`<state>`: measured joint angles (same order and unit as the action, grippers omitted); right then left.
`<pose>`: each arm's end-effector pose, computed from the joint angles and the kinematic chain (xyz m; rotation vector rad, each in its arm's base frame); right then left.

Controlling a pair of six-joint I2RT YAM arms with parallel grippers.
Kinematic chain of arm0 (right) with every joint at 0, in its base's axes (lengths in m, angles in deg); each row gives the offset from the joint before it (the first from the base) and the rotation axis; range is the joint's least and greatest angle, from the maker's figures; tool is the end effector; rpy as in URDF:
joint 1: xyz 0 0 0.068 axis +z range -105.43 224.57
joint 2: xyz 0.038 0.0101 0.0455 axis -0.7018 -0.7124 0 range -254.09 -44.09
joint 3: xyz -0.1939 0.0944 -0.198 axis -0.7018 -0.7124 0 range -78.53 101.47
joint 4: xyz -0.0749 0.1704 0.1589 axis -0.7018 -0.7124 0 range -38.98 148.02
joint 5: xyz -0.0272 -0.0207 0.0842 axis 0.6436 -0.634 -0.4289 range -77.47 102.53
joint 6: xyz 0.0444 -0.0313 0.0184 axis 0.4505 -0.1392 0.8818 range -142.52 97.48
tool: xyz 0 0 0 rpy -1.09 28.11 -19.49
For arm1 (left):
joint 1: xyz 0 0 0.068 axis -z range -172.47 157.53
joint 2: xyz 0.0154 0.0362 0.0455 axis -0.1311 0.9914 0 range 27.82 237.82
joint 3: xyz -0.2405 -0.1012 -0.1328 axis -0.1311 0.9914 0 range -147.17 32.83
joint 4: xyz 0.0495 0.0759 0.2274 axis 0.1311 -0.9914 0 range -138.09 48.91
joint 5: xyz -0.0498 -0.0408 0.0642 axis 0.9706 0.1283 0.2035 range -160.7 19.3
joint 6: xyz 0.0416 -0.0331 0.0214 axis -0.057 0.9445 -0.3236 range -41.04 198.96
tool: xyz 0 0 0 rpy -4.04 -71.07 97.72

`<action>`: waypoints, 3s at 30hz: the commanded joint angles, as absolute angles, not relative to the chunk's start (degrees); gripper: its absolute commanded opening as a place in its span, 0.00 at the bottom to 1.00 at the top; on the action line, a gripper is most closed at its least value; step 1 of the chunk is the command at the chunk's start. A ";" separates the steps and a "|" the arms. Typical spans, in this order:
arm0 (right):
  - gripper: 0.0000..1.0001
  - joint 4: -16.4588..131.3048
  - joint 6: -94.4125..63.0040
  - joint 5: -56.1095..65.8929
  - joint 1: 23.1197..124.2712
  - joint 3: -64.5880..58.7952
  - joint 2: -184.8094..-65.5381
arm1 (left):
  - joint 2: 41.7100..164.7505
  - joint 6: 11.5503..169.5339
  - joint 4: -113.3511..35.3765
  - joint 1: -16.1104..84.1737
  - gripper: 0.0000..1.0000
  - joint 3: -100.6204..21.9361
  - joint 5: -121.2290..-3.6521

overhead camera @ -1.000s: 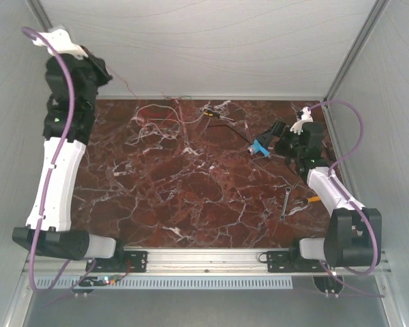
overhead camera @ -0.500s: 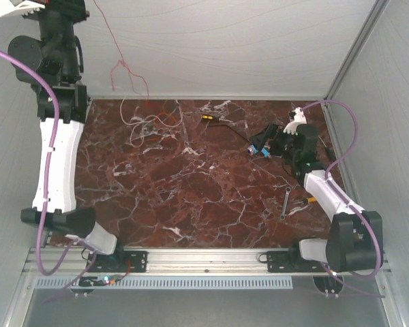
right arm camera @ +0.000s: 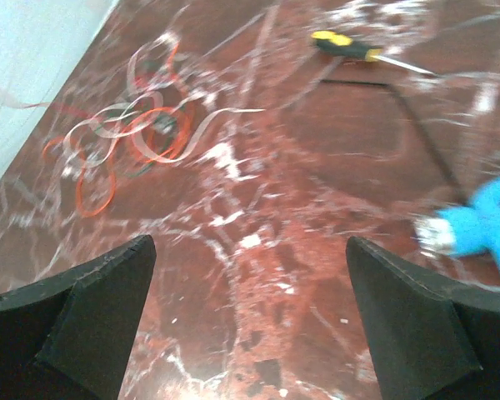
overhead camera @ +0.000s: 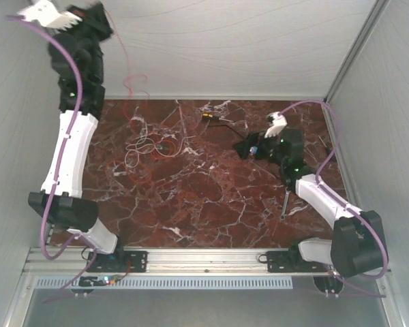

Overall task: Zip-tie the wires
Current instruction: Untie the cable at the center of the board, then straighten the cable at the center of the board.

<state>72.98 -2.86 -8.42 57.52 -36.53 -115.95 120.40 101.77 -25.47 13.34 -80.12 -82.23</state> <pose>0.2562 0.0739 0.2941 -0.1548 1.8695 0.7304 0.3161 -0.0241 0.6000 -0.3248 0.9067 -0.3657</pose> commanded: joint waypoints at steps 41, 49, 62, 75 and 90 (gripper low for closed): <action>0.98 124.17 -20.48 11.75 89.86 -8.79 -161.42 | 100.82 110.58 -32.60 14.82 0.00 -71.12 -59.83; 0.98 124.59 -22.77 8.12 90.05 -0.88 -168.23 | 99.99 112.95 -32.45 14.83 0.00 -73.17 -57.89; 0.00 131.17 -24.13 10.21 89.97 -5.75 -167.19 | 98.51 110.14 -33.38 14.83 0.00 -73.28 -59.03; 0.00 92.98 -37.19 16.52 89.21 -6.27 -135.90 | 89.66 109.08 -36.17 14.82 0.00 -58.04 -63.64; 0.00 39.47 -32.63 38.64 89.97 -8.69 -112.26 | 77.76 111.75 -49.74 14.81 0.00 -33.42 -67.89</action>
<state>61.66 -36.50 30.86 89.56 -6.13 -117.06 81.80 110.71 -44.25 14.80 -35.88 -66.12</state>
